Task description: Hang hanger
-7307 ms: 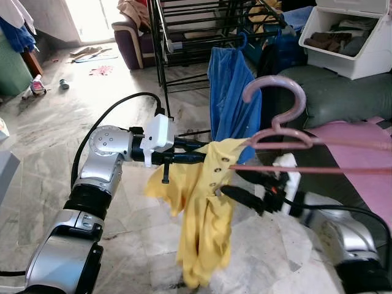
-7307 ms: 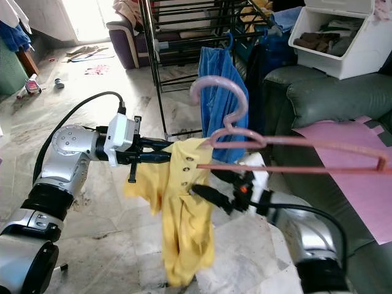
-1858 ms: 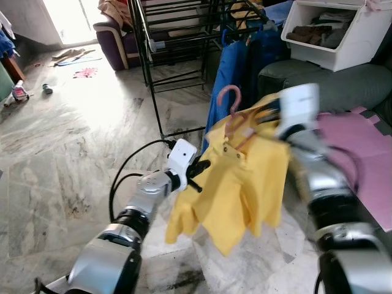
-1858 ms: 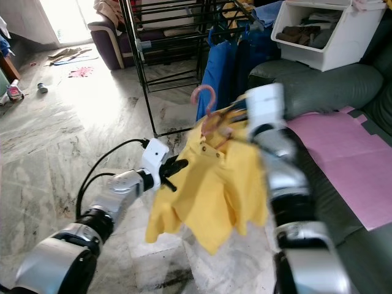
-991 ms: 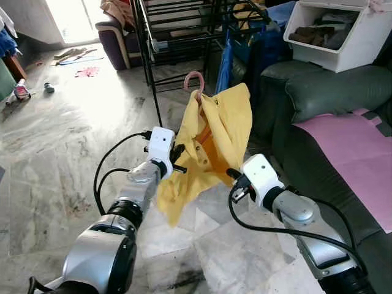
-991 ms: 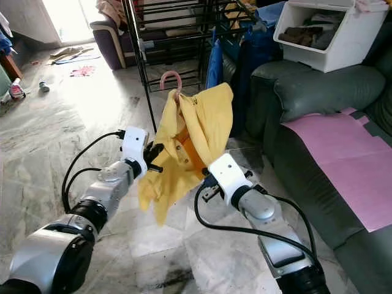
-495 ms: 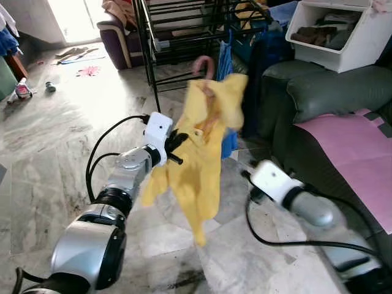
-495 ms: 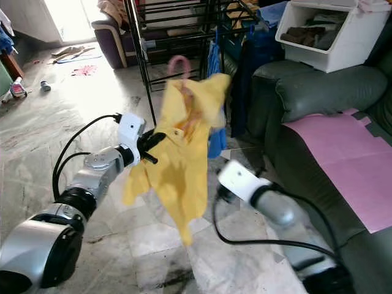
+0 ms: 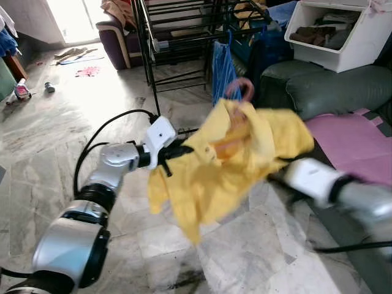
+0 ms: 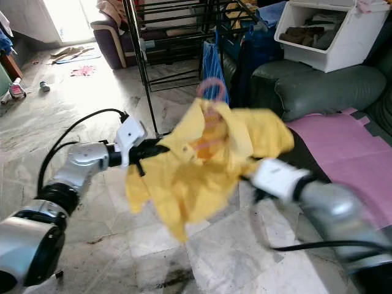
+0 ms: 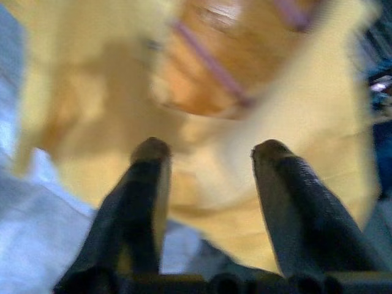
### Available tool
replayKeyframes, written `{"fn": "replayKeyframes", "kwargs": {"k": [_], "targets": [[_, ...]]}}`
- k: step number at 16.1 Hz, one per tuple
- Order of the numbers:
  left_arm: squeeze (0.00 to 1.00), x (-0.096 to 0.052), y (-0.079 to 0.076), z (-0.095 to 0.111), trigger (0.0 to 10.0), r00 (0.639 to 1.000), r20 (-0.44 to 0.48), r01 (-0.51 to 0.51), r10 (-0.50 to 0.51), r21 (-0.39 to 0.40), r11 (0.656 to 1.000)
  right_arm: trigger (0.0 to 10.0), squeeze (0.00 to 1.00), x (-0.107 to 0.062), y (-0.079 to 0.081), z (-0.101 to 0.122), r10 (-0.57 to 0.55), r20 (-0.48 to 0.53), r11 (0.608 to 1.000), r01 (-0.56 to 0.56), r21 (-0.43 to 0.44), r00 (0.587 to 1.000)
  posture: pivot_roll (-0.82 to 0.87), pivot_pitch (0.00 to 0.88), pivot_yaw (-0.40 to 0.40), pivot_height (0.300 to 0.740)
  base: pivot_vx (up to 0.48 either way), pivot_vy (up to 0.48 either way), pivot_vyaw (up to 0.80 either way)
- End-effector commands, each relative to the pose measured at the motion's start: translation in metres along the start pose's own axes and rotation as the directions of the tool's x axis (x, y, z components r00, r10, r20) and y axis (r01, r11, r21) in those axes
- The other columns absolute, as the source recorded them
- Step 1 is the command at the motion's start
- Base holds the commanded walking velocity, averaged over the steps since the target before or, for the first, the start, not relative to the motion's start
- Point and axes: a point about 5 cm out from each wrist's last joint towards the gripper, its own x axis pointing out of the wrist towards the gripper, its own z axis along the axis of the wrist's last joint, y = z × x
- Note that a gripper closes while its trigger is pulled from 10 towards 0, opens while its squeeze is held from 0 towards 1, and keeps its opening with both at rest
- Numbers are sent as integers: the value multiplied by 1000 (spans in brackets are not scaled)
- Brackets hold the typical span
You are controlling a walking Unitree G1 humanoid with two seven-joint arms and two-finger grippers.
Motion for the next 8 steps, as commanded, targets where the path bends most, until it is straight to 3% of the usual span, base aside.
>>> {"fn": "replayKeyframes", "kwargs": {"k": [1, 4, 8], "targets": [[0, -3, 5, 9, 0, 1000, 19, 16, -17, 62, 998, 10000, 1000, -4, -8, 2, -13, 21, 1000, 13, 2, 1000, -89, 18, 56, 740, 0, 0, 0], [0, -15, 1, 6, 0, 992, -6, 126, -127, 157, 979, 10000, 1000, -20, -31, 3, -52, 48, 998, 52, 18, 997, -91, 19, 62, 740, 0, 0, 0], [0, -20, -3, 7, 0, 977, 27, 203, -212, 191, 960, 10000, 1000, -32, -45, -4, -58, 32, 998, 58, 27, 998, -93, 18, 62, 740, 0, 0, 0]]}}
